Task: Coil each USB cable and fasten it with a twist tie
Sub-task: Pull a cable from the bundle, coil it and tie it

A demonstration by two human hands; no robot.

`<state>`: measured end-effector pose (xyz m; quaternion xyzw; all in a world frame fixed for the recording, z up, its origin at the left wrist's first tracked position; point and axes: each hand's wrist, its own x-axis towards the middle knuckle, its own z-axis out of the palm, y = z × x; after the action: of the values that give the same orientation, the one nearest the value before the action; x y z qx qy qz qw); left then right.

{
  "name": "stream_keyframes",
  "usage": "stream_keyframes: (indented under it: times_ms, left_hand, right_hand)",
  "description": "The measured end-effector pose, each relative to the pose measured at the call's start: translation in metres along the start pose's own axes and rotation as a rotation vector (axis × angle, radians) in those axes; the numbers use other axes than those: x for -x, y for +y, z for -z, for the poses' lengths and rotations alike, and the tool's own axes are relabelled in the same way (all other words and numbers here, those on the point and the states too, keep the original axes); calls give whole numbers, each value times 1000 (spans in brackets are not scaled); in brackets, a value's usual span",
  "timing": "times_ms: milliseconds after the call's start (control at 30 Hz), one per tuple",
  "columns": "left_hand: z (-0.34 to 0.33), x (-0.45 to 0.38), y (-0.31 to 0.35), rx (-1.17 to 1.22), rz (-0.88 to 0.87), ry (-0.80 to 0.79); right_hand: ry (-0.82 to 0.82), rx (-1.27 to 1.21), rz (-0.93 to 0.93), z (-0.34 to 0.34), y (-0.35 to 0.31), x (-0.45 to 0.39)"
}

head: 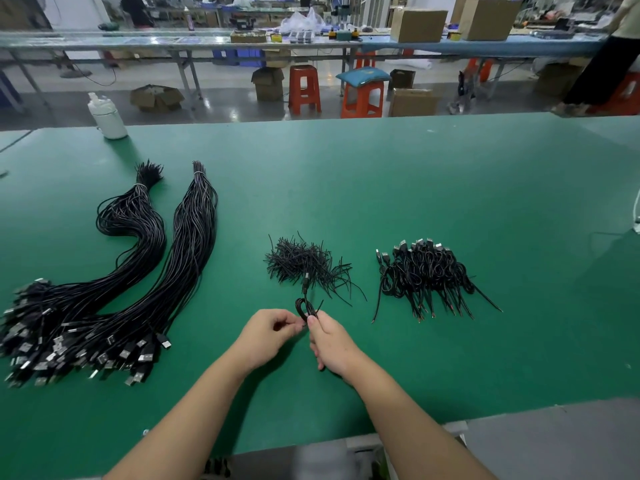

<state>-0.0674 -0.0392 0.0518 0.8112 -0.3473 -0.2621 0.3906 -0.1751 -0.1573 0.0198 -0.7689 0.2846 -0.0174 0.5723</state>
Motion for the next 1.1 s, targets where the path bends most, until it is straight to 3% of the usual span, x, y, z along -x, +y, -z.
stream_keyframes:
  times_ms: [67, 133, 233, 267, 333, 533, 667, 767, 967, 1100]
  left_hand:
    - [-1, 2, 0, -164, -33, 20]
    - [0, 5, 3, -472, -165, 120]
    - [4, 8, 8, -840, -658, 326]
    - [5, 8, 10, -901, -791, 323]
    - [6, 5, 15, -936, -882, 254]
    - [9, 1, 15, -627, -475, 129]
    - [12, -2, 16, -441, -220, 72]
    - [17, -2, 17, -310, -55, 46]
    - [23, 1, 12, -318, 45, 37]
    - [23, 3, 9, -309, 42, 51]
  right_hand:
    - [11, -44, -15, 0, -1, 0]
    - [10, -113, -29, 0, -2, 0]
    - [-19, -183, -55, 0, -3, -1]
    - [-32, -188, -56, 0, -4, 0]
    - [-55, -197, -59, 0, -5, 1]
    - [-102, -162, -57, 0, -9, 8]
    - [-38, 371, 98, -6, -7, 14]
    - [31, 572, 195, -15, -7, 17]
    - [109, 880, 314, -29, -12, 17]
    - [71, 872, 299, -27, -16, 13]
